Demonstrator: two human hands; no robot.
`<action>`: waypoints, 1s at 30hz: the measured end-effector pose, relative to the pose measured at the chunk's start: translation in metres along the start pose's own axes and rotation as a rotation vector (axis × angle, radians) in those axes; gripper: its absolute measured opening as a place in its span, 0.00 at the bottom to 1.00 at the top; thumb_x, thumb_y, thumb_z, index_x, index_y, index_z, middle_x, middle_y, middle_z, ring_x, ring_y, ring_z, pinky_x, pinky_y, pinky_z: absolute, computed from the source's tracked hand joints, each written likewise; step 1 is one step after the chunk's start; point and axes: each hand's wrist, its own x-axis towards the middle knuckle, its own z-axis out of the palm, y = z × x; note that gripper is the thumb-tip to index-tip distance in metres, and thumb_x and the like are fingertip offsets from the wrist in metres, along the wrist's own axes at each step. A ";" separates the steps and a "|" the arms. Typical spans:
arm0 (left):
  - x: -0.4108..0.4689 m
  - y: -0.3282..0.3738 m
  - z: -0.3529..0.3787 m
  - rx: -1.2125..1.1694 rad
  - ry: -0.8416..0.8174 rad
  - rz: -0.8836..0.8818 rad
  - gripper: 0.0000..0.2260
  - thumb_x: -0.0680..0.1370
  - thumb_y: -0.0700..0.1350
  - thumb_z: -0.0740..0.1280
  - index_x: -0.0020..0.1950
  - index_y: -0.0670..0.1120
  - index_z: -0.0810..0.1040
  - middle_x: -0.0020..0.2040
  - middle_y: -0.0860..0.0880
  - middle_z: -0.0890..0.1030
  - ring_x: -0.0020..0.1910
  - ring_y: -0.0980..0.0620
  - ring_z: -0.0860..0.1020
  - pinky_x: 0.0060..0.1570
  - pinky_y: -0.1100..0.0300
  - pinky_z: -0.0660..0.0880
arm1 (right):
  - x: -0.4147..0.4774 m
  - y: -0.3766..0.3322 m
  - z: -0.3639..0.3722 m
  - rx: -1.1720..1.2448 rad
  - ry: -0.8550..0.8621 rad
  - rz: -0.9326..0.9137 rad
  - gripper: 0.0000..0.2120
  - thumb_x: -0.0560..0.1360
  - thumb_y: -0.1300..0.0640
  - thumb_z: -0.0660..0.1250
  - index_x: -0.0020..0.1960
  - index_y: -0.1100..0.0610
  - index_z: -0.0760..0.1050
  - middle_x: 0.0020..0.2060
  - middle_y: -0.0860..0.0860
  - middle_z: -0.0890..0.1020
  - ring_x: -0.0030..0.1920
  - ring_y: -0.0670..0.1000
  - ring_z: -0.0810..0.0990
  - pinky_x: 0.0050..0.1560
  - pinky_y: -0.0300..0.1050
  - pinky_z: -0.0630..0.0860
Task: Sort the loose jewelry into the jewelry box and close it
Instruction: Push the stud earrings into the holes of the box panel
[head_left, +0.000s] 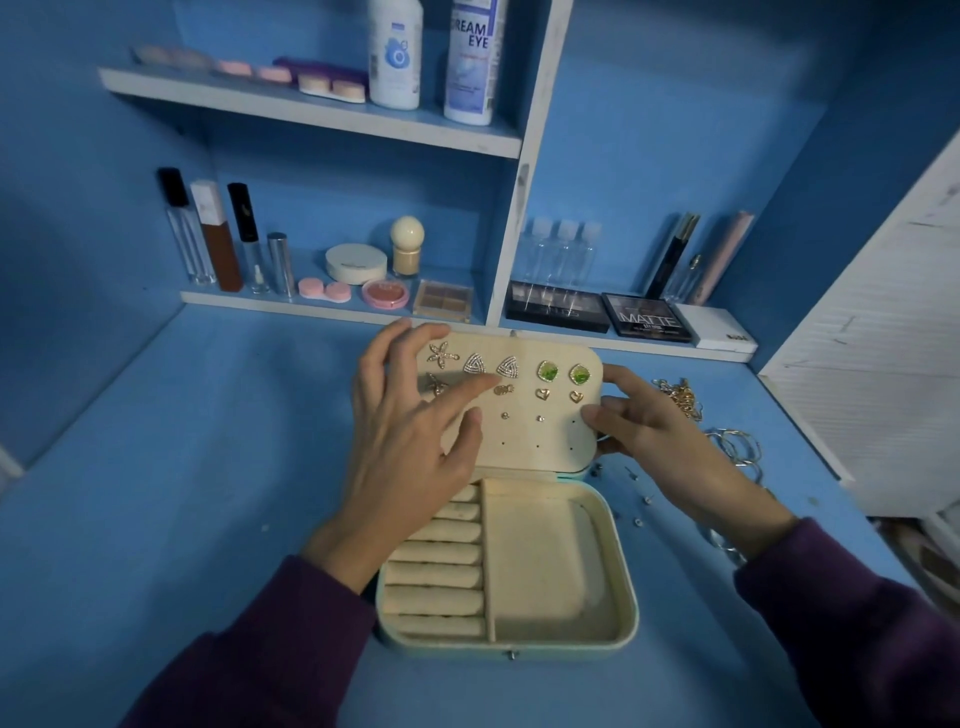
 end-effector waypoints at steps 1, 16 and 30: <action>0.000 0.000 0.000 0.014 -0.026 0.000 0.13 0.73 0.46 0.64 0.55 0.54 0.83 0.65 0.42 0.72 0.69 0.43 0.59 0.69 0.54 0.54 | 0.000 0.000 0.000 0.001 -0.002 0.001 0.14 0.79 0.65 0.58 0.63 0.55 0.70 0.46 0.56 0.84 0.44 0.49 0.83 0.45 0.41 0.80; -0.001 -0.002 0.003 -0.060 0.035 -0.039 0.13 0.75 0.49 0.63 0.57 0.51 0.82 0.63 0.43 0.72 0.67 0.47 0.61 0.68 0.61 0.56 | -0.001 0.000 0.000 0.002 -0.018 -0.002 0.13 0.79 0.64 0.58 0.62 0.54 0.70 0.48 0.56 0.84 0.46 0.51 0.83 0.47 0.43 0.80; 0.002 -0.007 -0.007 -0.909 -0.044 -0.744 0.12 0.81 0.37 0.59 0.48 0.51 0.79 0.39 0.62 0.83 0.41 0.67 0.79 0.40 0.74 0.72 | 0.001 -0.003 -0.011 -0.003 0.005 0.037 0.13 0.77 0.68 0.62 0.59 0.56 0.75 0.41 0.57 0.82 0.40 0.50 0.82 0.45 0.42 0.81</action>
